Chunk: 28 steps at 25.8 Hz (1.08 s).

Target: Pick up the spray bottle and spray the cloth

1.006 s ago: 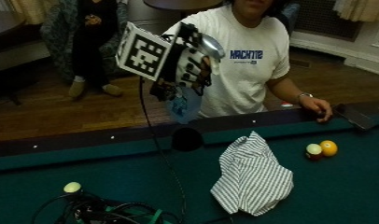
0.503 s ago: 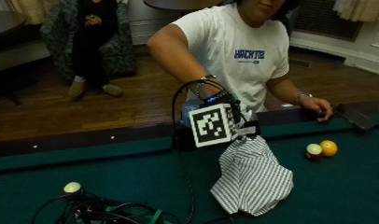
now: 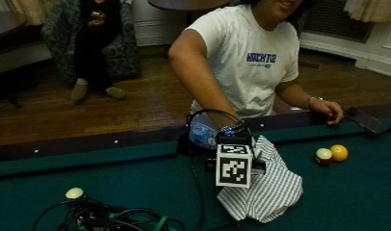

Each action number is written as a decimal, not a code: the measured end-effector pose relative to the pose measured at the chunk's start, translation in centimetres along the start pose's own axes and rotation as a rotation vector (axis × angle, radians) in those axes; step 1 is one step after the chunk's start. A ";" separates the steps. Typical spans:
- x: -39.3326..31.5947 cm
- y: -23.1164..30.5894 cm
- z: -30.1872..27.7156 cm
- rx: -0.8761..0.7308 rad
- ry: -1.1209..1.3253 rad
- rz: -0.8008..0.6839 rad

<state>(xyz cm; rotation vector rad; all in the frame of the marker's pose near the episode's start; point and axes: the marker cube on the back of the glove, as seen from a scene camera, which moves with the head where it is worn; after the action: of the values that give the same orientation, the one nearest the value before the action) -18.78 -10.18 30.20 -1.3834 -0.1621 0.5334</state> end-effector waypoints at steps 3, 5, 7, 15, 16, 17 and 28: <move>0.1 -1.2 1.0 -0.022 0.038 0.036; 0.0 -1.4 1.4 -0.033 0.050 0.047; -0.3 -1.3 1.4 -0.037 0.049 0.047; -2.7 2.4 -2.2 0.028 -0.032 -0.063; -3.1 3.3 -3.0 0.040 -0.052 -0.092; -3.6 4.2 -3.8 0.051 -0.071 -0.122; -8.3 12.7 -9.6 0.398 -0.351 -0.595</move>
<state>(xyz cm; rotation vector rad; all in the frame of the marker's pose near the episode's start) -25.41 -21.28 17.79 -0.7879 -0.6911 0.2794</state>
